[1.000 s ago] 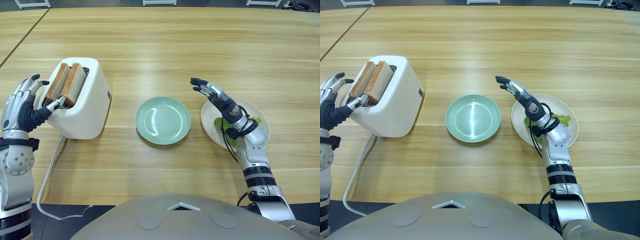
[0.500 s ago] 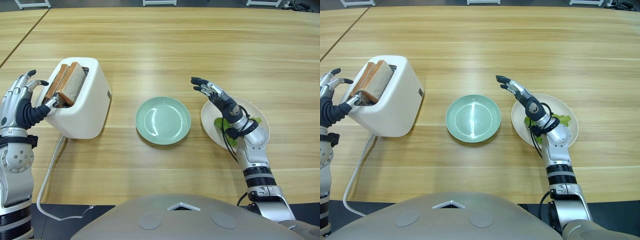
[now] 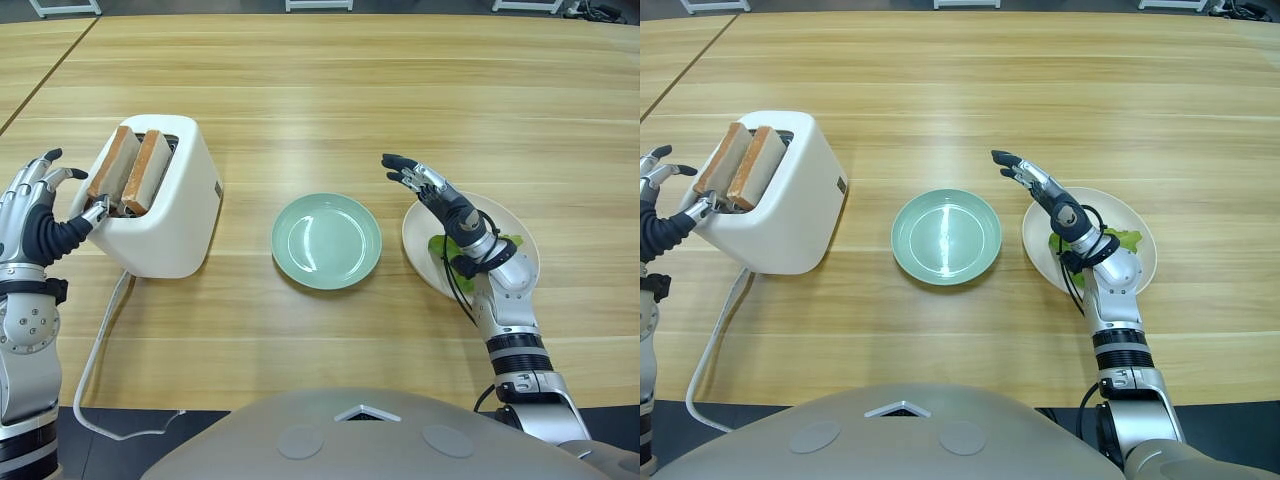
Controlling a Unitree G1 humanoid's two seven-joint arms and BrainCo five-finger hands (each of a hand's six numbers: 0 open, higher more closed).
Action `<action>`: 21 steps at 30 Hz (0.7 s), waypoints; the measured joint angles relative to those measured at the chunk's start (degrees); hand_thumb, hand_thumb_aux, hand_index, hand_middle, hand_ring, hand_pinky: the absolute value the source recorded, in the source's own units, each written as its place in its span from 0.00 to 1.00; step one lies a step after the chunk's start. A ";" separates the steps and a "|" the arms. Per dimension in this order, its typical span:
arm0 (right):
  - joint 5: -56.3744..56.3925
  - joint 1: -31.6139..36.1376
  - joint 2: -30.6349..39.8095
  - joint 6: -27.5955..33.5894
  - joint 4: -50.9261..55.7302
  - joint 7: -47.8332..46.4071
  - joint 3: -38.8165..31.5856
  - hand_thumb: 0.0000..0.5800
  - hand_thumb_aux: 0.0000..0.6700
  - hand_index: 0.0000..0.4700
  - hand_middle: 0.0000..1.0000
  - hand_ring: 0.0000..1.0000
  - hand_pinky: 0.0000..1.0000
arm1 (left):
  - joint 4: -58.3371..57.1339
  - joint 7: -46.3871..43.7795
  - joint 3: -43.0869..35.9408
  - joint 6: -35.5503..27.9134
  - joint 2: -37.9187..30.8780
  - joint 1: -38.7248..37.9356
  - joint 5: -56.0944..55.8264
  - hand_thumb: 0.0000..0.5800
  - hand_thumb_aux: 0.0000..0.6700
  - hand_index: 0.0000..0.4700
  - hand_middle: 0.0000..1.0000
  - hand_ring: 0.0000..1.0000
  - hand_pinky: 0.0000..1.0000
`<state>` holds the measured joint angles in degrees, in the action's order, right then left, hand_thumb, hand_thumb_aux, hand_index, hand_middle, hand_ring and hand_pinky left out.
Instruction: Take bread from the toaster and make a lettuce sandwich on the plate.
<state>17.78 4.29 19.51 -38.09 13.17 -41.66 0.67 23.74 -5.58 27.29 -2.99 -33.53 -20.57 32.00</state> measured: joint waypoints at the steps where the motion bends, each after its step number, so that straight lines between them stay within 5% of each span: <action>1: 0.00 -0.01 0.00 0.00 -0.02 0.01 0.00 0.00 0.00 0.00 0.00 0.00 0.00 | -0.16 0.00 -0.04 -0.01 0.00 0.28 0.00 0.77 0.52 0.52 0.00 0.00 0.00; 5: 0.00 -0.11 0.00 0.00 -0.04 0.04 0.00 0.00 0.00 0.00 0.00 0.00 0.00 | -1.37 0.02 -0.88 -0.01 -0.01 1.36 0.00 0.85 0.62 0.62 0.00 0.00 0.00; 6: 0.00 -0.13 0.00 0.00 -0.05 0.05 0.00 0.00 0.00 0.00 0.00 0.00 0.00 | -1.67 0.05 -1.17 0.06 -0.01 1.73 0.00 0.90 0.68 0.68 0.00 0.00 0.00; 8: 0.00 -0.17 0.00 -0.01 -0.07 0.05 0.00 0.00 0.00 0.00 0.00 0.00 0.00 | -2.13 0.19 -1.89 0.66 -0.01 2.41 -0.08 1.00 0.98 0.98 0.00 0.00 0.00; 21: -0.13 -0.18 0.00 -0.22 -0.07 0.11 -0.01 0.00 0.00 0.00 0.00 0.00 0.00 | -4.12 2.01 -1.65 3.55 0.01 2.79 -2.33 1.00 1.00 1.00 0.00 0.00 0.00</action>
<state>17.64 4.12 19.51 -38.31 13.10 -41.55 0.66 19.62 -3.57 25.65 0.55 -33.52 -17.78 29.68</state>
